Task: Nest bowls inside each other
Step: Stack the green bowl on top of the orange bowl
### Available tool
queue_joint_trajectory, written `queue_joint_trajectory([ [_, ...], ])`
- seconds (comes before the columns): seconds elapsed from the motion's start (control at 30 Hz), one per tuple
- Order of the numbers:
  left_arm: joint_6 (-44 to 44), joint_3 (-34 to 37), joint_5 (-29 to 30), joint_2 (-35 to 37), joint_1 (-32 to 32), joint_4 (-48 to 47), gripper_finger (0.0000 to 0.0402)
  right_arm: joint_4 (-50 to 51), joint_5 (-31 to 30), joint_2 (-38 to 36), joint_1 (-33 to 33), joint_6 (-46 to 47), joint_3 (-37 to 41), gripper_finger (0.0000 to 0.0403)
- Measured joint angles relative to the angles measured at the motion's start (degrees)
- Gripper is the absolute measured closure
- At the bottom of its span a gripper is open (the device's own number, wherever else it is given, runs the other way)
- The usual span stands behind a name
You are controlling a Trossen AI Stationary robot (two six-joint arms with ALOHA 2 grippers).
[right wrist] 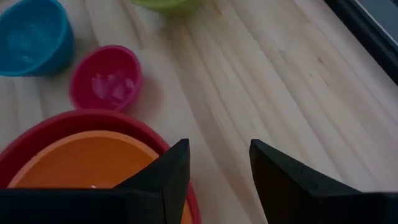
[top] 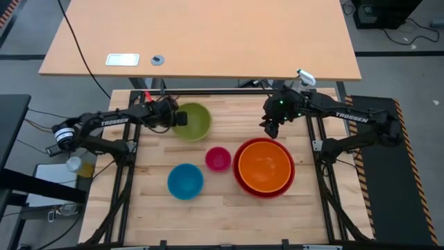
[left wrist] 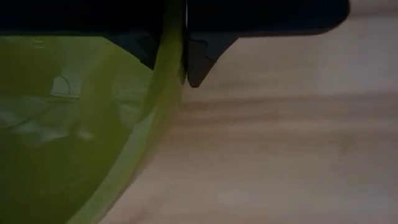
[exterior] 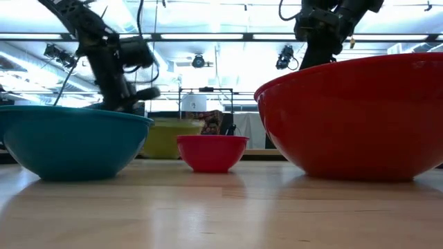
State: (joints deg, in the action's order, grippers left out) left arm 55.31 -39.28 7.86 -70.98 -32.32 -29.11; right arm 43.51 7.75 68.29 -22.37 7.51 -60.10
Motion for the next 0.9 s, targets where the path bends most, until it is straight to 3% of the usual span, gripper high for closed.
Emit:
queue_joint_trajectory([
  [0.33,-7.48,-17.38,-0.22,-3.63,7.50,-2.44,0.0392,1.45,6.73,0.00,-10.80,-3.65,0.00,0.0228],
  [0.63,-10.61,-38.64,0.03,-17.90,17.33,-3.48,0.0392,2.88,9.96,-1.80,-19.05,-7.13,0.00,0.0228],
  [0.9,-17.11,-58.37,-0.06,-32.48,24.44,-10.05,0.0392,5.98,9.88,-8.79,-19.78,-7.22,0.00,0.0228],
])
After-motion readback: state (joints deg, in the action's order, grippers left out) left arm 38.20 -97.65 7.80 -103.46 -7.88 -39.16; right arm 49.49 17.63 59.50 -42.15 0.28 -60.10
